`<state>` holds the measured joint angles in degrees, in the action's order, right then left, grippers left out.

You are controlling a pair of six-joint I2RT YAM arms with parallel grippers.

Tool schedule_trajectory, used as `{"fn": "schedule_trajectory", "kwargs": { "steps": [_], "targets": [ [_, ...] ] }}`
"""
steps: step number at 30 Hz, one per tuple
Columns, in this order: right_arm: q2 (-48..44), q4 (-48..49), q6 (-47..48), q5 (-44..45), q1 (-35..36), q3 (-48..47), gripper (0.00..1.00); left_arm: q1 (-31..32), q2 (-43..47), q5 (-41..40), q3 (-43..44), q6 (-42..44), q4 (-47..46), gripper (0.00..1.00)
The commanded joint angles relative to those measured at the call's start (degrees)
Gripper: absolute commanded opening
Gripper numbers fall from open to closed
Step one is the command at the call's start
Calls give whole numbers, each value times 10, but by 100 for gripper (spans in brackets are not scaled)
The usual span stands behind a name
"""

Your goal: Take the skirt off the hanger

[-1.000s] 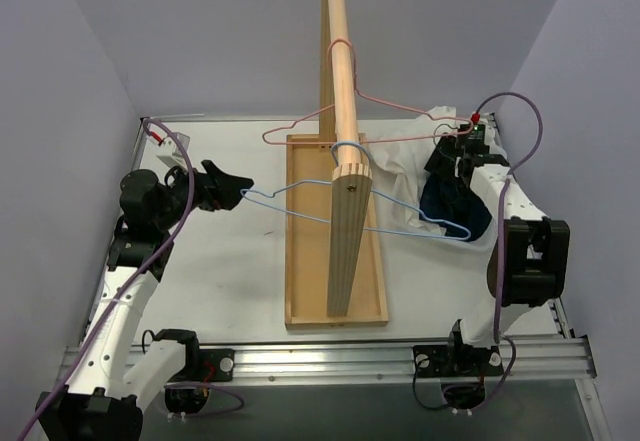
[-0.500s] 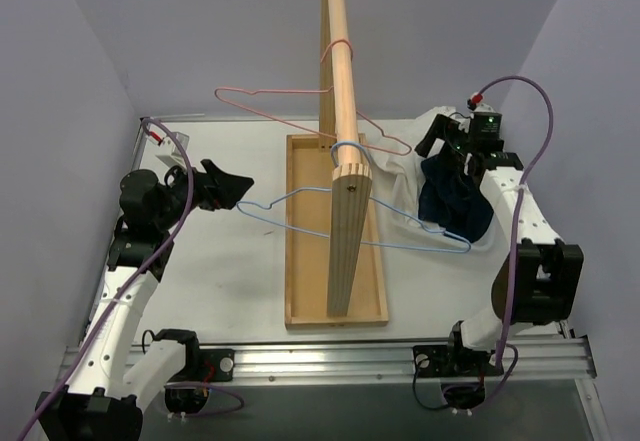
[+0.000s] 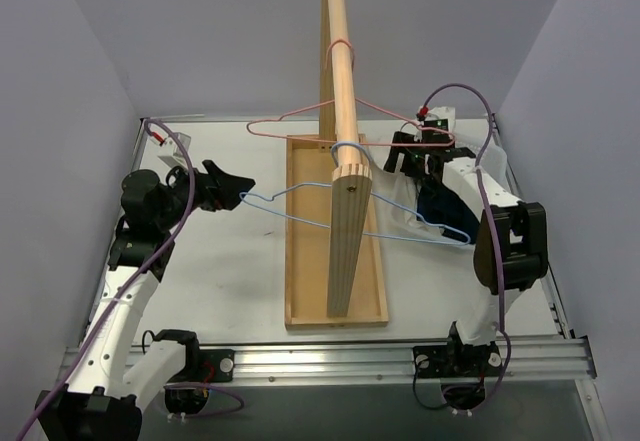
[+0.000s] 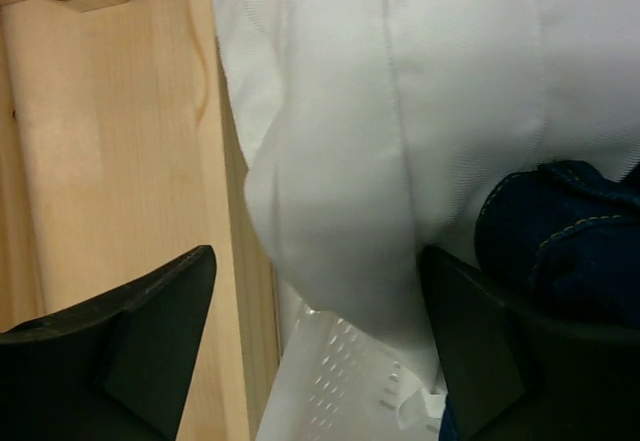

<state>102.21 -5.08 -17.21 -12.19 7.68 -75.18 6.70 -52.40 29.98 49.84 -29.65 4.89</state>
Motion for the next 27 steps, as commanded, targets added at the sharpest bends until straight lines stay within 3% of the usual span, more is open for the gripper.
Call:
{"fn": "schedule_trajectory", "kwargs": {
  "steps": [1,3,6,13,22,27],
  "targets": [
    [-5,7,-12,53,-12,-5,76,2,-4,-2,-2,-1,-32,94],
    [-12,18,-18,61,-14,5,70,3,-7,0,-3,-3,-36,94],
    [-23,36,-21,58,-22,15,54,3,-8,1,-5,-7,-39,94],
    [-4,24,-27,37,-43,-15,0,2,-6,3,-7,-8,-39,94],
    [-113,23,-33,40,-43,-30,0,3,-6,0,-5,-10,-37,94],
    [-182,-67,-48,157,-44,-70,0,3,-6,0,-9,-10,-38,94]
  ]
}}
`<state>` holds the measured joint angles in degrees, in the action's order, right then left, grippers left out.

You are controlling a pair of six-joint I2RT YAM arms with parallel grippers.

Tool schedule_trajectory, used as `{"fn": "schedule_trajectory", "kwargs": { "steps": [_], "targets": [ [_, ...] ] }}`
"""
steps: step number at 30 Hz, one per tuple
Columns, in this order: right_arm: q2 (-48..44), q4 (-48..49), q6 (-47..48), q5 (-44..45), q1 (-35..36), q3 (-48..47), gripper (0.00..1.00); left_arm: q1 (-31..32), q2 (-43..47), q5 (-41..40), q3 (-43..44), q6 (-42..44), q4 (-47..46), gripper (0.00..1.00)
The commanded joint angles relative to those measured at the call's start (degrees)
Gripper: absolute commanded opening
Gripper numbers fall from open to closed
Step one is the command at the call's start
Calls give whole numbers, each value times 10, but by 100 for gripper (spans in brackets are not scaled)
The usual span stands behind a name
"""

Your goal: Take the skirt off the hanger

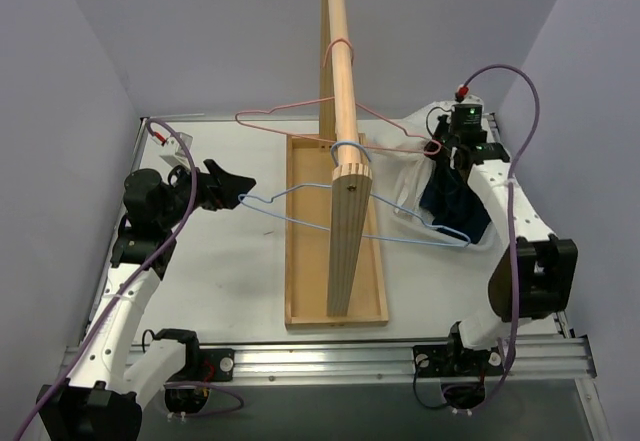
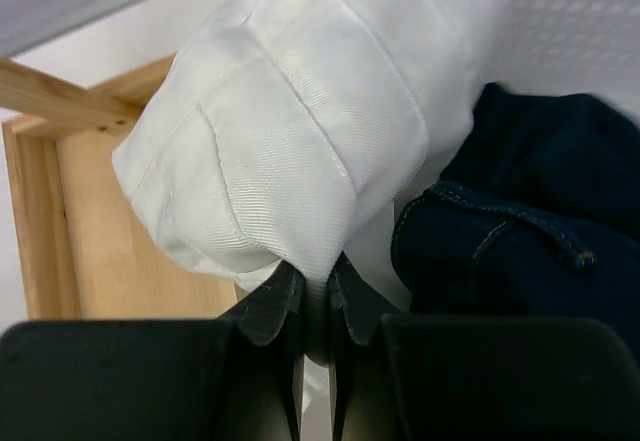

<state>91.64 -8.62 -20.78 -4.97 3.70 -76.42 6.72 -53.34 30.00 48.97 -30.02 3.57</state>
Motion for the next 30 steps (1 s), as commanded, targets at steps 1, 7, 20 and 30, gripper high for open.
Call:
{"fn": "schedule_trajectory", "kwargs": {
  "steps": [1,7,20,30],
  "targets": [
    [-94,-45,-12,103,-5,-68,0,3,4,1,0,-7,-25,94],
    [-152,-144,-22,213,-20,-43,0,5,7,3,-6,-7,-26,94],
    [-90,-94,-56,189,-29,145,0,7,18,11,-3,-3,-16,95],
    [110,-82,-58,120,-87,121,0,5,10,-49,13,29,79,94]
  ]
}}
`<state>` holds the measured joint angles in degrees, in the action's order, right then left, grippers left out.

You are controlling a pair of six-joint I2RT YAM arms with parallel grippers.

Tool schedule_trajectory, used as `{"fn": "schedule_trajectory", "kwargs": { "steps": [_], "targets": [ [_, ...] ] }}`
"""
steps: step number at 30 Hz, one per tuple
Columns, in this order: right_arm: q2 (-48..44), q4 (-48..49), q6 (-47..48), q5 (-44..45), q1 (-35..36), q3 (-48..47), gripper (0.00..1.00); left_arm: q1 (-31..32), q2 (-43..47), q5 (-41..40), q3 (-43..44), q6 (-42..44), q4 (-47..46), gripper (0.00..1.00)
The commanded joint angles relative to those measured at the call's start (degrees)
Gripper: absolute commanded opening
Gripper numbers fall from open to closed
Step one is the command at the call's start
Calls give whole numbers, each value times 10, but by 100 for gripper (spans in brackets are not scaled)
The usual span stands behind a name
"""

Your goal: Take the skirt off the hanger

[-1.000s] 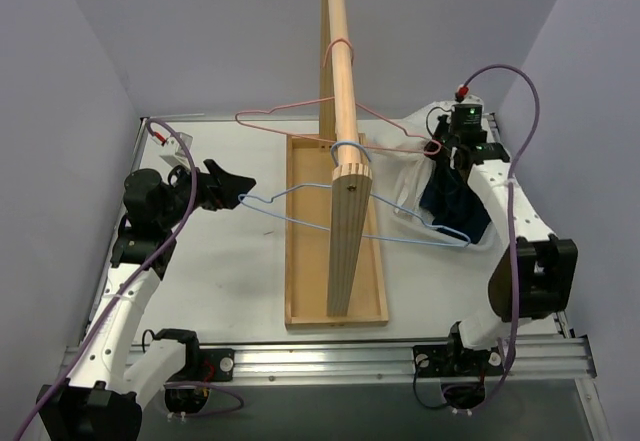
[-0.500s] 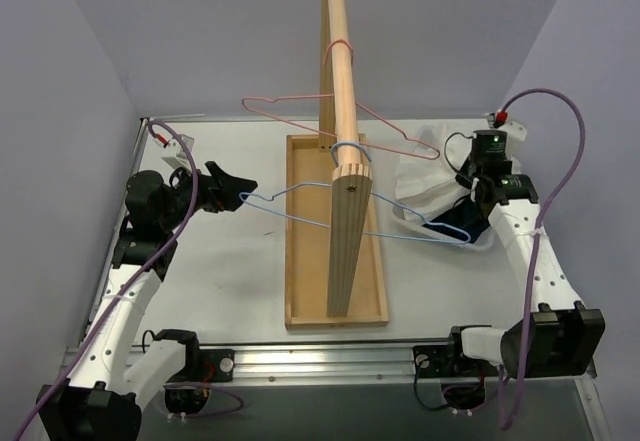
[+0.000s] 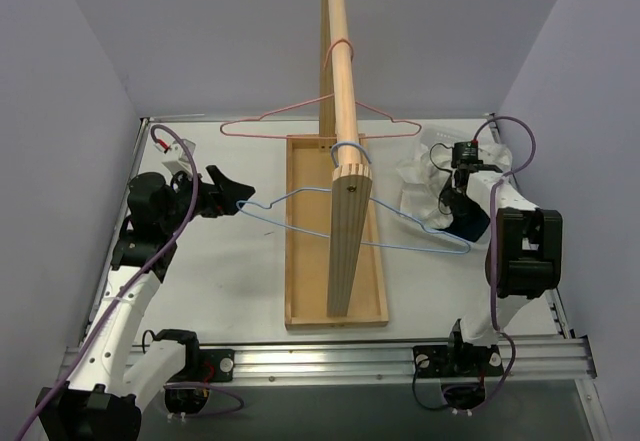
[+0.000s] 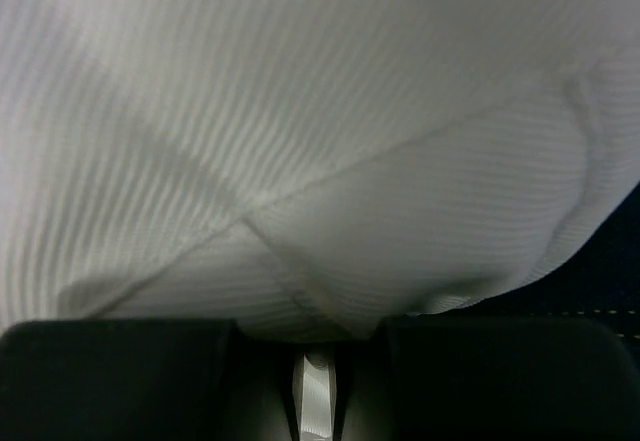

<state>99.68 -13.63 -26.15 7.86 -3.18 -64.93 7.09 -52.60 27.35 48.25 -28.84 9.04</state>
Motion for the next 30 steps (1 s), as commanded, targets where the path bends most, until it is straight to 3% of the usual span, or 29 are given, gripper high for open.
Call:
{"fn": "schedule_trajectory", "kwargs": {
  "steps": [1,5,6,9,12,15,23,29,30],
  "targets": [
    [29,-30,-5,-5,-22,15,0,2,3,-29,20,16,24,94],
    [27,-27,0,5,-46,26,0,2,-5,-54,25,17,35,94],
    [28,-29,7,-2,-49,24,6,4,-7,-63,35,22,56,94],
    [-2,-34,34,-47,-41,13,48,3,-12,-85,41,30,70,94],
    [-66,-50,40,-50,-20,3,63,3,-6,-107,41,38,79,94],
    [-122,-82,37,-41,-3,-17,68,4,2,-119,39,45,85,94],
    [-208,-132,18,-50,11,-76,68,4,7,-122,32,55,92,94],
    [-139,-73,19,-157,10,-124,47,4,7,-120,38,55,96,94],
    [-102,-69,18,-162,9,-133,34,4,6,-118,43,52,99,94]
  ]
}}
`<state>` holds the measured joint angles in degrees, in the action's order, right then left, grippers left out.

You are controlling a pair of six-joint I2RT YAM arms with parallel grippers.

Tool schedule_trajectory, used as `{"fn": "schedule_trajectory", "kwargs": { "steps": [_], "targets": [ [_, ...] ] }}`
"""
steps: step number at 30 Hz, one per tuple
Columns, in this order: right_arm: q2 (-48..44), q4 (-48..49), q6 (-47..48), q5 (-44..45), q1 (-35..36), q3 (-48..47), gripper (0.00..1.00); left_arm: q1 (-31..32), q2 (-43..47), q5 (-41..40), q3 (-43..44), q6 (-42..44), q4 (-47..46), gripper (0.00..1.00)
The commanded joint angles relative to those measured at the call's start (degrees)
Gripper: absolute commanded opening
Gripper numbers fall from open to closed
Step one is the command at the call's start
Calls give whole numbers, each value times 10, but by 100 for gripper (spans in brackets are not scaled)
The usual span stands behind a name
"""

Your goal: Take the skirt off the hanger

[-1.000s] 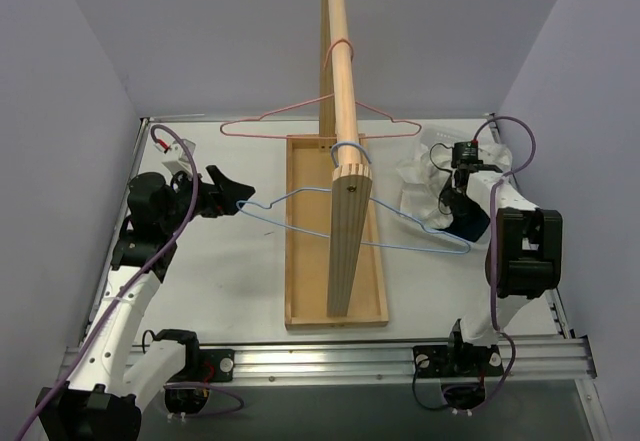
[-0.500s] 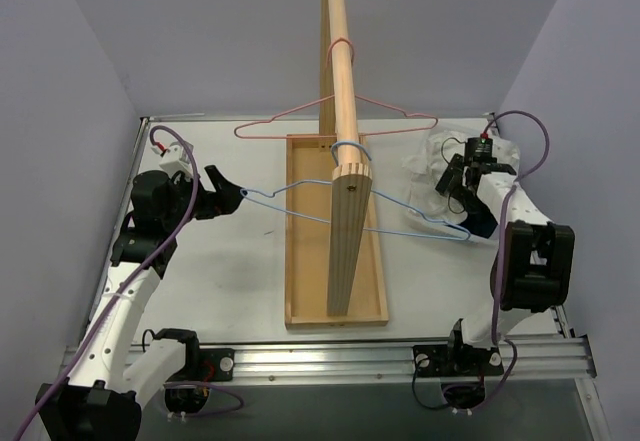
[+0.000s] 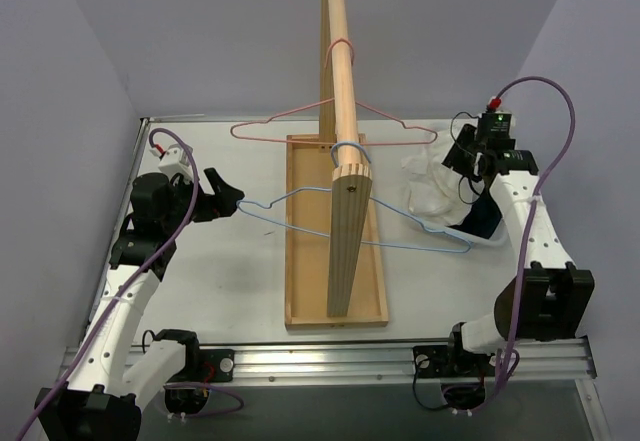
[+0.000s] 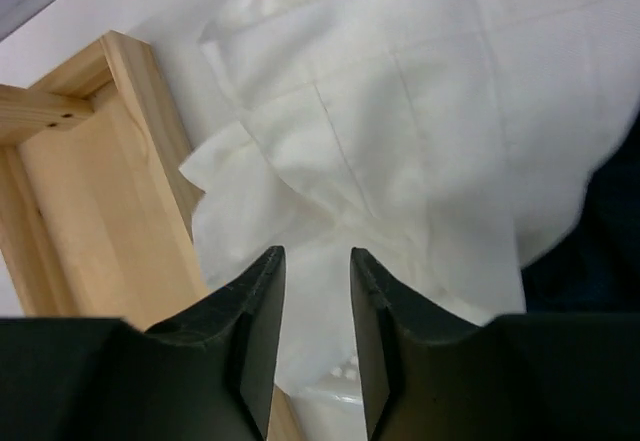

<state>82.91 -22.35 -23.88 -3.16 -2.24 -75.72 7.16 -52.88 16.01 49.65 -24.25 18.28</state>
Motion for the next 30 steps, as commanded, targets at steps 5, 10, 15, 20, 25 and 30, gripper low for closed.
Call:
{"fn": "schedule_trajectory", "kwargs": {
  "steps": [5,10,15,20,25,30],
  "targets": [
    [188,41,-19,-79,-18,-58,0,2,16,-7,34,-1,15,94],
    [258,35,-13,2,-32,-31,0,0,10,9,24,-22,8,94],
    [230,43,6,85,-36,8,0,0,15,10,18,-27,3,94],
    [149,39,34,65,-29,-6,37,0,16,-6,28,-28,12,94],
    [79,-12,39,69,-24,-39,61,0,17,-22,35,-47,25,94],
    [-41,-59,24,98,-14,-8,100,0,39,-41,28,-71,42,94]
  ]
}}
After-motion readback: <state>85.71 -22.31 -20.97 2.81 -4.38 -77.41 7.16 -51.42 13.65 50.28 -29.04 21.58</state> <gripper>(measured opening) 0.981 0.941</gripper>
